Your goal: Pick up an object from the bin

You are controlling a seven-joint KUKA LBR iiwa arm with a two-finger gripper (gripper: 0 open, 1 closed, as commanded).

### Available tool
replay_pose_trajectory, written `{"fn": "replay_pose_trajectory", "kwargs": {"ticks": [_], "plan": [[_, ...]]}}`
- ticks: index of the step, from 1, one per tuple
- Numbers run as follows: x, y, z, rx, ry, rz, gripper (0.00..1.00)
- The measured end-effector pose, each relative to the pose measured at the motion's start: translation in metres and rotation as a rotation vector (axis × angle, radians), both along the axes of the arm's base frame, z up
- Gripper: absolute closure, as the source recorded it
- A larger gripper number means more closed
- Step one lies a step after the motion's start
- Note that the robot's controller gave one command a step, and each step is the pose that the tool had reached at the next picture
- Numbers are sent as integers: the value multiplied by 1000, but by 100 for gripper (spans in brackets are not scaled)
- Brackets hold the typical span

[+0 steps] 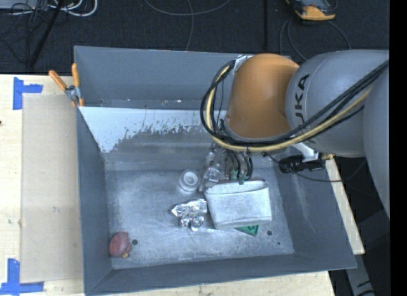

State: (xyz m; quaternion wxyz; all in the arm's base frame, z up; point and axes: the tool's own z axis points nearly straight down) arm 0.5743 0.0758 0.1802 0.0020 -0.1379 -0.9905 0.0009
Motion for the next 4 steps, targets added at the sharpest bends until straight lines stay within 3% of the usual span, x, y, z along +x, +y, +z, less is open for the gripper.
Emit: {"fn": "replay_pose_trajectory", "kwargs": {"ticks": [1, 2, 3, 4], "plan": [[-6, 9, -36, 0, 2, 25, 100], [-21, 11, -29, 1, -1, 29, 100], [-26, -1, -73, 0, 2, -40, 100], [-31, -4, 20, 2, -11, -107, 100]]}}
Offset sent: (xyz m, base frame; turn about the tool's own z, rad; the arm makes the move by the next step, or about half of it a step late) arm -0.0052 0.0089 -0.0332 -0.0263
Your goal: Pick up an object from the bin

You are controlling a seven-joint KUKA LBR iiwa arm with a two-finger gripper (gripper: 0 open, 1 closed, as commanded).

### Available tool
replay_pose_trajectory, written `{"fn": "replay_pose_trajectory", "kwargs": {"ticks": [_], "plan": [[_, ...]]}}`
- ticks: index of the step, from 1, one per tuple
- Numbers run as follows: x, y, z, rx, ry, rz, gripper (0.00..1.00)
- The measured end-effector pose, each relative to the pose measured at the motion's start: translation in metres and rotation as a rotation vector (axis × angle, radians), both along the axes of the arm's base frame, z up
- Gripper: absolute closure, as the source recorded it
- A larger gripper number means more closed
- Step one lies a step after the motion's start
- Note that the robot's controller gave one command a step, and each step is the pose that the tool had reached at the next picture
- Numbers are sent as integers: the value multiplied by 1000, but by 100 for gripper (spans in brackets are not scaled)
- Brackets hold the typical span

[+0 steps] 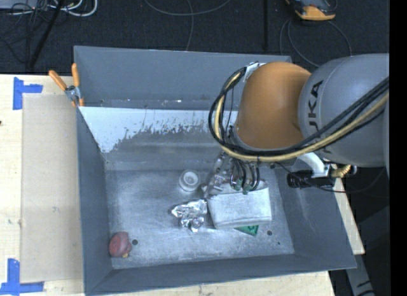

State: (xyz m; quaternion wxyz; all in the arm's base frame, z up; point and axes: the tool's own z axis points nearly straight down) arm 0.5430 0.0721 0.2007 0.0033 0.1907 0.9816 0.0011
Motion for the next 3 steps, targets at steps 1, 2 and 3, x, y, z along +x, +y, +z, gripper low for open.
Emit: {"fn": "replay_pose_trajectory", "kwargs": {"ticks": [1, 2, 3], "plan": [[13, 0, -127, -1, -3, 85, 100], [4, -15, -126, 6, -5, -72, 100], [-3, 1, -99, 1, 6, -131, 100]]}}
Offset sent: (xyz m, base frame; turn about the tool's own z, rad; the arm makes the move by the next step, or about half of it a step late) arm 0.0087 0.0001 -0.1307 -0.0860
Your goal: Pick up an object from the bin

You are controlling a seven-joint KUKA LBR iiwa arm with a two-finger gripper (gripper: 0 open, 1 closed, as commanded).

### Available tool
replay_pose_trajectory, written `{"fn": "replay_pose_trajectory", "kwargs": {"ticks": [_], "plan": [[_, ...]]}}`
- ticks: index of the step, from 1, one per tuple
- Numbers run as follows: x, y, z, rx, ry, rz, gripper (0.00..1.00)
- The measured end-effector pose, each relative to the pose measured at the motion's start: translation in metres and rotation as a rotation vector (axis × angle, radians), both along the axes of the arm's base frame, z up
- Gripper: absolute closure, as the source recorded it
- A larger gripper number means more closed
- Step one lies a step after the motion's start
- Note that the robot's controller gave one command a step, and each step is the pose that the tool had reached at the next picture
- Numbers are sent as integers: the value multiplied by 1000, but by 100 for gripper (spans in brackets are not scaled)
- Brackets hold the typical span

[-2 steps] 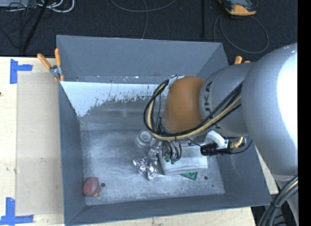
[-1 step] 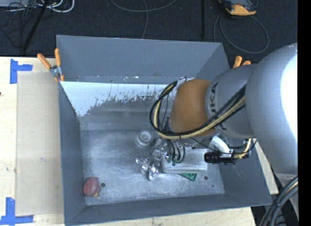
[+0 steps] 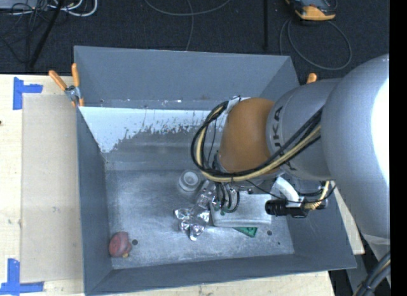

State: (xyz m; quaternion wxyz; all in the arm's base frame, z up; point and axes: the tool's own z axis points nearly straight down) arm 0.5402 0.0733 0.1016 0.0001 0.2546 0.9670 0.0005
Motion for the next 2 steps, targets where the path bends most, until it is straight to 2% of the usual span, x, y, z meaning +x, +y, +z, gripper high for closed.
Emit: {"fn": "replay_pose_trajectory", "kwargs": {"ticks": [1, 2], "plan": [[-7, -5, -27, 3, -6, -175, 100], [-13, -9, 83, 0, -5, -154, 100]]}}
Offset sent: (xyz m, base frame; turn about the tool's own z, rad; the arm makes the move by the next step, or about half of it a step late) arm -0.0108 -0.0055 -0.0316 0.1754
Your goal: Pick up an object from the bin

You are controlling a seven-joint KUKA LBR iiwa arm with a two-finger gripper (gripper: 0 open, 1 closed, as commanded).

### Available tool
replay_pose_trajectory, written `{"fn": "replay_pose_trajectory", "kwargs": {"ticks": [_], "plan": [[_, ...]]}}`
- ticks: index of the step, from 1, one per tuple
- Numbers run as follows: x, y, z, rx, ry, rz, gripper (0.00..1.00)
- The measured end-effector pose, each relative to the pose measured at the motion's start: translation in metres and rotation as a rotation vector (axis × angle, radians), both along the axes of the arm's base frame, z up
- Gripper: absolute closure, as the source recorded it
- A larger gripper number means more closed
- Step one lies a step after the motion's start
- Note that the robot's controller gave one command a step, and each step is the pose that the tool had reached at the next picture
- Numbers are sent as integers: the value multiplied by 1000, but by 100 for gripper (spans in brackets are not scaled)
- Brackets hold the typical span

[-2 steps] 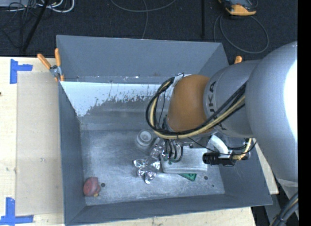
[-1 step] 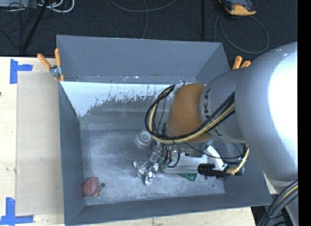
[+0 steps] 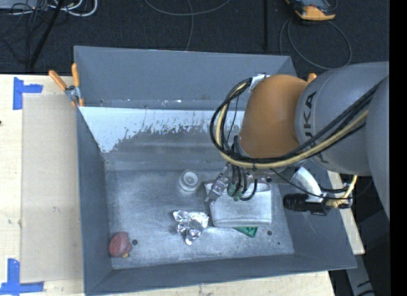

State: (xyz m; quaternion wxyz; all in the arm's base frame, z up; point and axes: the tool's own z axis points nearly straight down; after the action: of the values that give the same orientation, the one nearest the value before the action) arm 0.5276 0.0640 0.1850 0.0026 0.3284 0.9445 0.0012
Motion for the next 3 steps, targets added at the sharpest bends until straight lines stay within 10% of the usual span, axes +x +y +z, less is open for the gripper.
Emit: {"fn": "replay_pose_trajectory", "kwargs": {"ticks": [1, 2, 3], "plan": [[-1, 0, -4, -2, 7, 2, 0], [8, 28, -101, -2, -4, 90, 0], [5, 30, -105, 0, 7, 90, 100]]}}
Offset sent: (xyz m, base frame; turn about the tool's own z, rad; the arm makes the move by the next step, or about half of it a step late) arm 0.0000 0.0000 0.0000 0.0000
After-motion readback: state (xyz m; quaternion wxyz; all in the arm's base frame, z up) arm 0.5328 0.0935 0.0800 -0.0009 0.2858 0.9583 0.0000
